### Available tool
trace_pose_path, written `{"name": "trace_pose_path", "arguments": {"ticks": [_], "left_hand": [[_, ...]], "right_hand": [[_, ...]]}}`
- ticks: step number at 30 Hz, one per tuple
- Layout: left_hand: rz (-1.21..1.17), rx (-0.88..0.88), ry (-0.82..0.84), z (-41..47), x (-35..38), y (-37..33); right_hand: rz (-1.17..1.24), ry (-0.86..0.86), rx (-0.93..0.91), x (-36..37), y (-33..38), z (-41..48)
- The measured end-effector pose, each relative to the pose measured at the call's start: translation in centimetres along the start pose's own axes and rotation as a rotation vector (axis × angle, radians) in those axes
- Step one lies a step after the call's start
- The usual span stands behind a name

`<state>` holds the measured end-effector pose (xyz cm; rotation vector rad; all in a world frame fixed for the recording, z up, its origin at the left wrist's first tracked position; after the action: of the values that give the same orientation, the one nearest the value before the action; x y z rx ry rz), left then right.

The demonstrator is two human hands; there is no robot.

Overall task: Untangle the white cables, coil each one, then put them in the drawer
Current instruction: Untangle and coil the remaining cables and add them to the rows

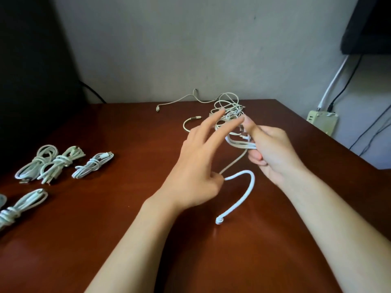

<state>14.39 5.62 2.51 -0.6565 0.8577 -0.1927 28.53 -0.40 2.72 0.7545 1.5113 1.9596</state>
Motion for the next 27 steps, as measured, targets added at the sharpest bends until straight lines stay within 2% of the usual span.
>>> {"name": "trace_pose_path", "arguments": {"ticks": [5, 10, 15, 27], "left_hand": [[-0.03, -0.076, -0.046, -0.1, 0.0, 0.4], [-0.034, -0.228, -0.186, 0.0, -0.7, 0.7], [-0.078, -0.315, -0.154, 0.1, 0.3, 1.2], [-0.161, -0.291, -0.069, 0.1, 0.7, 1.2]], "right_hand": [[-0.118, -0.016, -0.048, -0.1, 0.2, -0.2], [-0.421, 0.003, -0.245, 0.8, -0.3, -0.7], [-0.576, 0.025, -0.406, 1.5, 0.0, -1.5], [-0.633, 0.125, -0.401, 1.7, -0.8, -1.4]]}}
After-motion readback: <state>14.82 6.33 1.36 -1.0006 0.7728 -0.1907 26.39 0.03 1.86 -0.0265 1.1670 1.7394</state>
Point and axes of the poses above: each hand's wrist, its own z-axis towards the middle knuckle, its own x-axis out of the palm, y = z × x, the point moved 3 cm from there along z, towards the middle knuckle, and after that the axes turned 7 degrees about -x, right-handed, at the moved point
